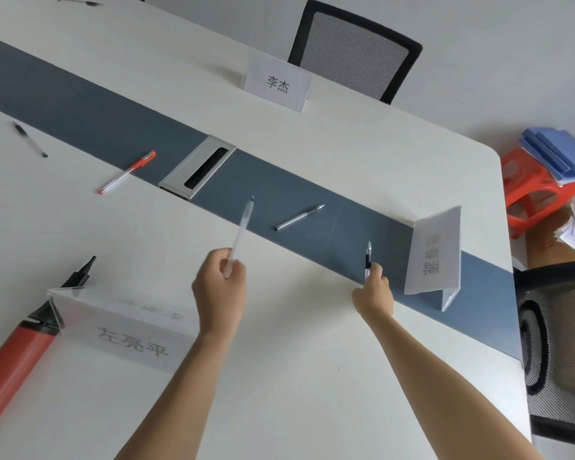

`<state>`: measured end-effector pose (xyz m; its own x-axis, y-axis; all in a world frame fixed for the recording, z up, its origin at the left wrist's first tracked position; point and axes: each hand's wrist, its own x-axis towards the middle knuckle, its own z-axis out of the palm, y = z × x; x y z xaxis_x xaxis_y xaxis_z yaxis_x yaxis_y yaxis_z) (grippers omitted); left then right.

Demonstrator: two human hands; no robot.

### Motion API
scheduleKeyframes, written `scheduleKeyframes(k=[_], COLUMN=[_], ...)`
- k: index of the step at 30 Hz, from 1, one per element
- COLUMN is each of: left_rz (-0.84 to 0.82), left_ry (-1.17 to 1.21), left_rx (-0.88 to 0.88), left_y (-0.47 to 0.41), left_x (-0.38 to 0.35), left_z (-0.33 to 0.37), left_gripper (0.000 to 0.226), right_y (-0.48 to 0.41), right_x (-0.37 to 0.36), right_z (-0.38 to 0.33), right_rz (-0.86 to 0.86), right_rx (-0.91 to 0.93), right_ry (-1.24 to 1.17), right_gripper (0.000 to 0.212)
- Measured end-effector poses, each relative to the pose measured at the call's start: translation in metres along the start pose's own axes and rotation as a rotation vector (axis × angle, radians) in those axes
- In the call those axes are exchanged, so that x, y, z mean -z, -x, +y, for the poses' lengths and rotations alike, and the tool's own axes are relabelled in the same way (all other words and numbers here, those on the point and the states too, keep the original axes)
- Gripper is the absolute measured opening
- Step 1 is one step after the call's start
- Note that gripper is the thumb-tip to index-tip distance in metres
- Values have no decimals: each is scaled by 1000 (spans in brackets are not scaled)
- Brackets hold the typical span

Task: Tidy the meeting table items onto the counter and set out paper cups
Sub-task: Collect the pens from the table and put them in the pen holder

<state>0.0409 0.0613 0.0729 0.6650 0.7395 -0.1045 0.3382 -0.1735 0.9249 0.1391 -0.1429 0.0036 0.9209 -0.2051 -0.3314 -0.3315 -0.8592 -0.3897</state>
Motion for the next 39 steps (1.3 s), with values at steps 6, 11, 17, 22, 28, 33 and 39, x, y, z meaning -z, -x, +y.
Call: scheduleKeyframes(k=[6, 11, 17, 22, 28, 33, 39], left_rz=[140, 252, 329, 366, 293, 150, 41], left_ry=[214, 208, 209, 206, 66, -168, -516], left_rx=[38, 60, 137, 158, 143, 64, -71], left_y=[-53, -96, -135, -152, -178, -215, -276], left_x=[76, 126, 157, 164, 171, 154, 107], left_z=[-1, -22, -54, -78, -82, -74, -76], left_gripper=[12, 16, 23, 23, 14, 16, 19], right_y=[0, -4, -9, -24, -46, -48, -36], right_x=[-15, -32, -42, -49, -75, -83, -80], right_z=[-62, -103, -135, -155, -172, -161, -134], right_rz=[-61, -114, -162, -145, -42, 58, -5], right_rx=[-4, -88, -168, -206, -175, -143, 36], right_ry=[-179, -393, -457, -479, -266, -179, -197], right_gripper=[37, 35, 22, 27, 59, 34, 9])
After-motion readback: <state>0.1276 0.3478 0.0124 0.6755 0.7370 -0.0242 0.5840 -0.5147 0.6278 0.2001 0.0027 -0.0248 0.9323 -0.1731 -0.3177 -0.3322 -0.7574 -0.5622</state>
